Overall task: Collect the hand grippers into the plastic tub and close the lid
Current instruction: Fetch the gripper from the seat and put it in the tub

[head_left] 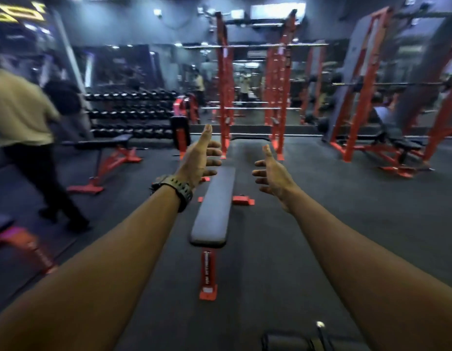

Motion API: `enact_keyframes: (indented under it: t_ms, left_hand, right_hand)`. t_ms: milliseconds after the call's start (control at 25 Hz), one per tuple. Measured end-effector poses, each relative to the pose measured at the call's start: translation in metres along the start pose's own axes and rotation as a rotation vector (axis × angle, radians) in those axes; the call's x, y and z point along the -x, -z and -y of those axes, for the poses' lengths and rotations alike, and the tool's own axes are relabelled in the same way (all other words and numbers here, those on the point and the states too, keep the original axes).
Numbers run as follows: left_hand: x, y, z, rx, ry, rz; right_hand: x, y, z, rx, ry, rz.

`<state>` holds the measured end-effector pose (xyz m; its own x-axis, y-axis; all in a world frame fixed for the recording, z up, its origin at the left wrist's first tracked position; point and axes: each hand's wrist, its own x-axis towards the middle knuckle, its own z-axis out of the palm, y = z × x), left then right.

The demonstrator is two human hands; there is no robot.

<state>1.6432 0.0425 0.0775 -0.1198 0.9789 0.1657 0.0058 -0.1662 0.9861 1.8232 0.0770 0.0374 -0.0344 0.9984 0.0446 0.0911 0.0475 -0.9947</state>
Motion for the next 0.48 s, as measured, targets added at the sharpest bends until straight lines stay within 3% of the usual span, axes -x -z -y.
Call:
enact_keyframes:
  t_ms: [240, 480]
  left_hand:
    - [0.032, 0.257, -0.019, -0.089, -0.006, -0.389]
    - [0.122, 0.429, -0.039, -0.118, 0.005, -0.736]
  right_hand:
    - [-0.008, -0.237, 0.03, -0.01, 0.034, 0.333]
    - [0.033, -0.447, 0.066, -0.052, 0.037, 0.664]
